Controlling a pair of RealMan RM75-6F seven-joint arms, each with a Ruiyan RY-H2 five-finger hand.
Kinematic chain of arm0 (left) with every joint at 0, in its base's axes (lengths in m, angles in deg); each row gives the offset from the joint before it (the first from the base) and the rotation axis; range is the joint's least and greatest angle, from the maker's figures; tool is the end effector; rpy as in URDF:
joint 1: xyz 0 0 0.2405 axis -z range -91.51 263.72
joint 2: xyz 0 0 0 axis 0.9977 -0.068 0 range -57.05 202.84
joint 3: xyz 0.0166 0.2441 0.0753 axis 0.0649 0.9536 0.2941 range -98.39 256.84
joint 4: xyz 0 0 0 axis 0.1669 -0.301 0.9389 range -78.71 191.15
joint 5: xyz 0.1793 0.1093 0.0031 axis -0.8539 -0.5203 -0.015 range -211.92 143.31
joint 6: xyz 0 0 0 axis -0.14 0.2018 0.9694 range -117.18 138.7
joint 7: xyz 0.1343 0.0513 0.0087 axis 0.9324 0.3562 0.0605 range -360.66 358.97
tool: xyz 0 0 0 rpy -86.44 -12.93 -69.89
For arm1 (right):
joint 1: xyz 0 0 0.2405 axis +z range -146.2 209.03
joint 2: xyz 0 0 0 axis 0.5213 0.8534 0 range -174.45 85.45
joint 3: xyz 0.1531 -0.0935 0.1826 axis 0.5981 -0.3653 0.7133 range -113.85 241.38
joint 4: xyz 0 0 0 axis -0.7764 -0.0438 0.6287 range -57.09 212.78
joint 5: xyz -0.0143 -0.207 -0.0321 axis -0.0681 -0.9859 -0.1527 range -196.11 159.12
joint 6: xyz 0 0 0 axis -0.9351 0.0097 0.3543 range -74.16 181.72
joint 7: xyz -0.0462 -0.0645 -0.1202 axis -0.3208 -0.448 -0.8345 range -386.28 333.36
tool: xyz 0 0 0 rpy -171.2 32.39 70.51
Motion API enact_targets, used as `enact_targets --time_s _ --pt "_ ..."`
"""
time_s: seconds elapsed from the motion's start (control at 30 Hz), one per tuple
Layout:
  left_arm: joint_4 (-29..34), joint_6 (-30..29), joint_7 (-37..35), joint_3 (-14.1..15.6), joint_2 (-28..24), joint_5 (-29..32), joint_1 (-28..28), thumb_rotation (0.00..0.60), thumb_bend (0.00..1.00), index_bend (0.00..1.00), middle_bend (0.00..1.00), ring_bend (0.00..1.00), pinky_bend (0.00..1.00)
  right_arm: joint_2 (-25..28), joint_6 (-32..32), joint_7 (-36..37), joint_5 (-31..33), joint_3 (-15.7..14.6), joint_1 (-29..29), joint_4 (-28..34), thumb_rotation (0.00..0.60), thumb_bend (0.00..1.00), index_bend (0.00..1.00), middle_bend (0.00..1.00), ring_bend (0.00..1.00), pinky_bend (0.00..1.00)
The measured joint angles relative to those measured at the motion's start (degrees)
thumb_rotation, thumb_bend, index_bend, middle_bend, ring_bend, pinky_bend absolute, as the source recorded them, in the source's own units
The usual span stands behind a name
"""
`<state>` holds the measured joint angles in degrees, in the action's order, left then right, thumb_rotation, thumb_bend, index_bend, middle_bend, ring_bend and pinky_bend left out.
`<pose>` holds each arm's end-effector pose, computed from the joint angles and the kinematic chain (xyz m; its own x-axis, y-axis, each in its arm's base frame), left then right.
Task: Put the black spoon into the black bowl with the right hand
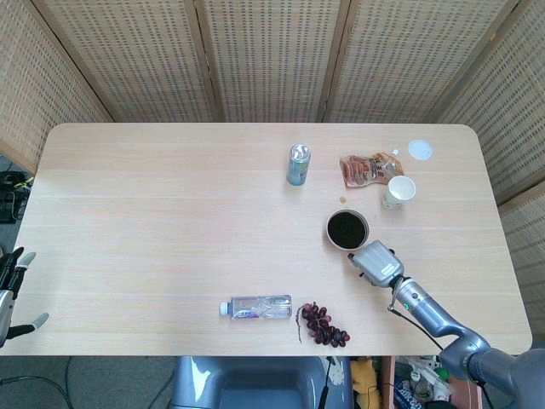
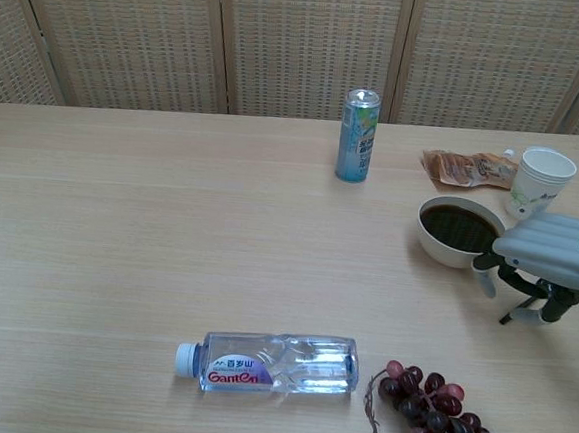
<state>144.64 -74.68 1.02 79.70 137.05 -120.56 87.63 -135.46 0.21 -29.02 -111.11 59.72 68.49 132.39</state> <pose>-0.3373 0.1506 0.1588 0.4851 0.0768 0.8711 0.8716 0.0390 -0.4888 -0.2750 -0.3309 -0.0179 0.7921 -0.1942 0.5787 -0.5701 -0.5743 0.5876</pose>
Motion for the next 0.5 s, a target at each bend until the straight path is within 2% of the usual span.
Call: enact_targets --time_s 0.5 --pt "-0.01 0.07 -0.24 0.14 -0.11 -0.11 -0.15 0.600 0.03 0.00 0.00 0.00 0.00 -1.69 0.96 0.50 -1.36 -1.33 0.77 -3.34 0.600 0.47 0.51 0.88 0.92 1.00"
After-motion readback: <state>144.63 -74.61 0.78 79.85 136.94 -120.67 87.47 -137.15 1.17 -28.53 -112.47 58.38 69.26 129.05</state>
